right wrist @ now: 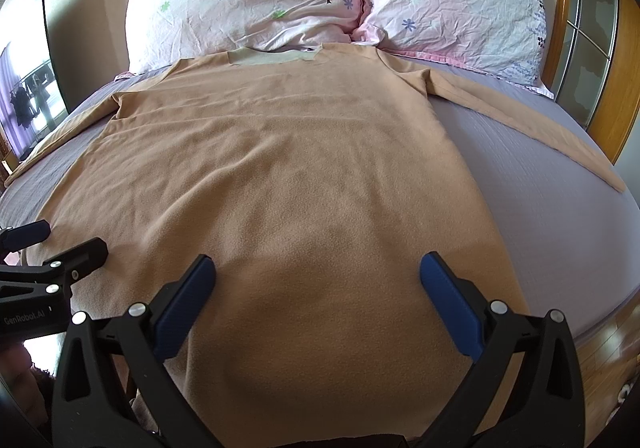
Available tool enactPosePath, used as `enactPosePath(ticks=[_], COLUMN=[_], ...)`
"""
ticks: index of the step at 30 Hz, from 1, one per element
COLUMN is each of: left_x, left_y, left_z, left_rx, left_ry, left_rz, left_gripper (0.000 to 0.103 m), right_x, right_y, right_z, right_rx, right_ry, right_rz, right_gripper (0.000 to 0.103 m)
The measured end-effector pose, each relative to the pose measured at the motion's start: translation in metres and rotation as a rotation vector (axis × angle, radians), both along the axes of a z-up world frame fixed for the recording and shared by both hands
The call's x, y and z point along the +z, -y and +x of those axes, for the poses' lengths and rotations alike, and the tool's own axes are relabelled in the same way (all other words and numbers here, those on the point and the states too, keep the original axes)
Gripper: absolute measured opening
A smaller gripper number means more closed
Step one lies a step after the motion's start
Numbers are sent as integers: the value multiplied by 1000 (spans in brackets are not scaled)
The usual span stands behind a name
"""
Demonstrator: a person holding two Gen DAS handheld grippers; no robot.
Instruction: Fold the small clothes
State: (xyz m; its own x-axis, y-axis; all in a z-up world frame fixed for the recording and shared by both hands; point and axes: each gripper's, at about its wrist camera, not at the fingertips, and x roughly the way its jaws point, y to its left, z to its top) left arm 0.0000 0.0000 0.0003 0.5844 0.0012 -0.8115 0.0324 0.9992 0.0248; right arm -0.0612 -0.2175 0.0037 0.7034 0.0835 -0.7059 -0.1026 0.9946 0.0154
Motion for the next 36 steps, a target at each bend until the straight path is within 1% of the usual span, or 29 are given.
enactPosePath(ticks=[5, 8, 10, 11, 12, 13, 14, 15, 17, 18, 19, 20, 21, 22, 24, 25, 27, 28, 30, 31, 32, 34, 35, 36], left_x=[0, 0, 1, 1, 1, 2, 2, 2, 9, 15, 20, 24, 29, 34, 38, 40, 41, 41, 40, 40, 40, 41, 39, 39], left_y=[0, 1, 1, 1, 2, 3, 2, 0, -5, -9, -12, -14, -17, -21, -26, -30, -36, -39, -44, -46, -48, -56, -61, -68], left_z=[0, -1, -4, -5, -9, -7, -7, -5, 3, 8, 11, 13, 18, 23, 33, 40, 50, 53, 59, 61, 63, 65, 66, 68], left_rx=[-1, -1, -3, -7, -10, -27, -35, -47, -67, -72, -77, -82, -90, -105, -132, -144, -161, -165, -171, -172, -172, -164, -156, -143], left_ry=[4, 21, 56, 77, 84, 99, 98, 97, 126, 161, 187, 209, 238, 266, 291, 300, 310, 315, 330, 334, 338, 352, 357, 370], left_rz=[0, 1, 2, 3, 5, 12, 13, 10, -30, -64, -87, -105, -129, -163, -226, -268, -348, -376, -431, -450, -470, -517, -537, -558], left_gripper=[102, 102, 102, 102, 102, 102, 102, 102, 102, 102, 102, 102, 102, 102, 102, 102, 102, 102, 102, 102, 102, 102, 102, 102], right_x=[5, 2, 4, 8, 20, 27, 42, 51, 63, 67, 66, 63, 57, 51, 35, 26, 9, 6, 2, 1, -1, -8, -11, -12], right_y=[2, 7, 19, 28, 54, 69, 106, 132, 190, 228, 258, 285, 315, 337, 372, 384, 401, 405, 409, 411, 413, 416, 423, 428], right_z=[-3, -7, -8, -5, 1, 6, 16, 23, 39, 50, 60, 69, 78, 85, 96, 99, 105, 109, 116, 119, 120, 126, 130, 131], right_rx=[1, 33, 95, 101, 61, 20, -77, -148, -284, -367, -448, -519, -611, -674, -783, -823, -873, -877, -902, -908, -916, -939, -951, -951], right_ry=[12, 68, 112, 108, 115, 126, 141, 143, 137, 123, 99, 74, 38, 12, -35, -55, -82, -75, -60, -53, -42, -21, -24, -21], right_rz=[1, 11, 55, 95, 171, 201, 263, 309, 421, 491, 537, 573, 609, 638, 701, 734, 816, 839, 839, 848, 859, 886, 900, 912], right_gripper=[101, 101, 101, 101, 101, 101, 101, 101, 99, 90, 83, 70, 64, 64, 56, 54, 49, 47, 39, 38, 36, 25, 13, 7])
